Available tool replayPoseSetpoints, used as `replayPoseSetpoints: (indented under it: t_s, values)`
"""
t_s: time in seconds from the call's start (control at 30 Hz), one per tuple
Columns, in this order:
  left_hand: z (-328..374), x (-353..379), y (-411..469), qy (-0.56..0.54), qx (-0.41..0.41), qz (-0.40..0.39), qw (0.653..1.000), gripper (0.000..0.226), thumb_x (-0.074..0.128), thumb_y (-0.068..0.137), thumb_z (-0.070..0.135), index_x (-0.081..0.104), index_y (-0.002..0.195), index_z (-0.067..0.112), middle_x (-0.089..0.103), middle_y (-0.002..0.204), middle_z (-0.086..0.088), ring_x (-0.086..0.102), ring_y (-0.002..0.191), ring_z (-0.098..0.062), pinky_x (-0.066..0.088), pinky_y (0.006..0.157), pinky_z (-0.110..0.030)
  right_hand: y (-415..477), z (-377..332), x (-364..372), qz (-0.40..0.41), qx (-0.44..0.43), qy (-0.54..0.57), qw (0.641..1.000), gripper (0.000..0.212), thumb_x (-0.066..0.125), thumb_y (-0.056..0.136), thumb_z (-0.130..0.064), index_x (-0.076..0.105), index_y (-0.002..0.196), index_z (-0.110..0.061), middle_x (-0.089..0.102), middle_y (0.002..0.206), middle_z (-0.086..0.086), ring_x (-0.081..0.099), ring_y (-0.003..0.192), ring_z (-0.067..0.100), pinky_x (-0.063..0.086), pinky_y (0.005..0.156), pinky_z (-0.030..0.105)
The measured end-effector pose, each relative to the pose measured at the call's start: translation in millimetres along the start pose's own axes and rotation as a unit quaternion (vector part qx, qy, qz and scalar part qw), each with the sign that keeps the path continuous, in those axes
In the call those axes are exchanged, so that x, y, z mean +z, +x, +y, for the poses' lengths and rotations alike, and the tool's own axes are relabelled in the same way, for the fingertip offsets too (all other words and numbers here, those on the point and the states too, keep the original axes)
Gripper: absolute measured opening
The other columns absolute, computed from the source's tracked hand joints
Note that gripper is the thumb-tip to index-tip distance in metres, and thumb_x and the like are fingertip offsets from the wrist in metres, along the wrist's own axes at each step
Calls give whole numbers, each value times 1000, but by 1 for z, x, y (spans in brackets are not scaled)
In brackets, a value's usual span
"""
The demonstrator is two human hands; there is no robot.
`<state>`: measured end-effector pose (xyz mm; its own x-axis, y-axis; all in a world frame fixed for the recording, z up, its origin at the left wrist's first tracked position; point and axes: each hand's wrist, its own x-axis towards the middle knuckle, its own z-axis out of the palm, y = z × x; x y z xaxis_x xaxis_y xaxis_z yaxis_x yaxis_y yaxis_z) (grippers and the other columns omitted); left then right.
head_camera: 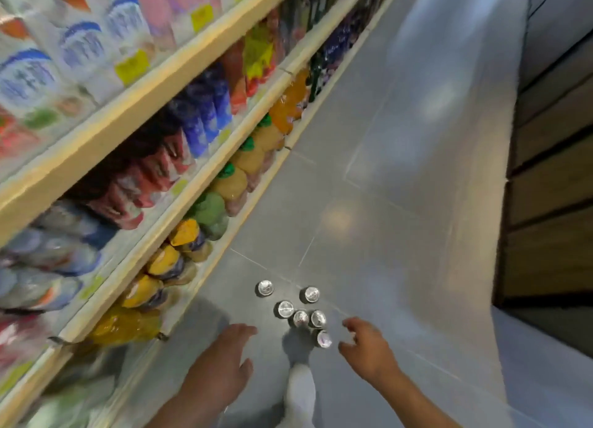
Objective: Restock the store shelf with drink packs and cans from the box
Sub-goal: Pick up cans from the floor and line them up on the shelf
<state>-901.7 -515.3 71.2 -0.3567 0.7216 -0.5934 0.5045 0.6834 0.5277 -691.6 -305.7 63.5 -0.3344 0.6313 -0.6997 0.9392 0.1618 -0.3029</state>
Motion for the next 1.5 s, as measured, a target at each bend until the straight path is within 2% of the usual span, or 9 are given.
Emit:
replayPoseSetpoints:
  t_s: [0.2, 0.37, 0.5, 0.67, 0.83, 1.03, 1.17, 1.37, 1.5]
  values:
    - [-42, 122, 150, 52, -56, -61, 995, 67, 51, 89, 32, 24, 149, 41, 31, 153, 14, 52, 127, -16, 46, 99, -34, 146, 93, 100, -74, 84, -29, 993, 68, 66, 86, -33, 36, 146, -19, 44, 147, 7, 51, 131, 25, 41, 104, 33]
    - [-84, 206, 244, 126, -61, -71, 988, 84, 55, 88, 21, 6, 151, 45, 22, 153, 4, 63, 104, -26, 54, 81, -41, 234, 144, 172, -96, 127, -19, 987, 93, 77, 74, -38, 27, 151, -19, 41, 149, 8, 51, 132, 31, 45, 106, 42]
    - [-105, 250, 314, 134, -41, -73, 988, 92, 63, 86, 21, 5, 152, 47, 10, 161, 0, 64, 102, -33, 55, 81, -44, 279, 169, 219, -108, 127, -9, 986, 102, 83, 70, -44, 26, 151, -20, 41, 147, 8, 54, 128, 31, 46, 101, 42]
    - [-107, 278, 361, 143, -13, -93, 985, 88, 65, 86, 18, 14, 153, 45, 15, 159, 3, 52, 126, -29, 49, 94, -37, 303, 182, 258, -76, 138, 26, 987, 86, 80, 62, -55, 43, 134, -25, 57, 127, 0, 63, 109, 25, 54, 91, 45]
    - [-121, 299, 381, 128, -11, -86, 988, 77, 64, 80, 5, 32, 143, 34, 28, 150, 2, 59, 117, -35, 53, 91, -45, 301, 184, 268, -39, 142, 8, 989, 64, 73, 69, -53, 46, 122, -31, 66, 114, -7, 65, 97, 20, 57, 81, 39]
    - [-118, 283, 368, 111, -3, -57, 992, 69, 65, 80, 4, 40, 139, 28, 44, 138, 2, 59, 115, -32, 53, 91, -43, 284, 183, 242, -43, 139, -29, 989, 58, 69, 74, -55, 48, 121, -29, 67, 107, -6, 58, 85, 16, 49, 71, 30]
    - [-104, 241, 333, 130, 1, -41, 991, 58, 63, 80, 7, 46, 130, 28, 49, 127, 4, 60, 108, -29, 55, 83, -41, 249, 165, 205, -31, 148, -25, 988, 63, 68, 70, -62, 49, 120, -29, 62, 95, -9, 64, 86, 15, 57, 76, 35]
    - [-67, 147, 251, 88, -14, -32, 996, 64, 65, 86, 16, 39, 142, 33, 41, 146, 9, 58, 117, -29, 50, 95, -39, 173, 108, 137, 7, 124, -11, 992, 68, 62, 68, -70, 45, 117, -26, 69, 102, -3, 69, 86, 20, 58, 79, 39]
    - [-40, 63, 165, 65, -10, 3, 998, 68, 67, 85, 30, 34, 143, 43, 44, 143, 7, 57, 120, -27, 48, 97, -40, 94, 46, 82, 46, 75, 0, 996, 60, 64, 75, -65, 37, 111, -26, 66, 95, -5, 65, 82, 21, 54, 72, 36]
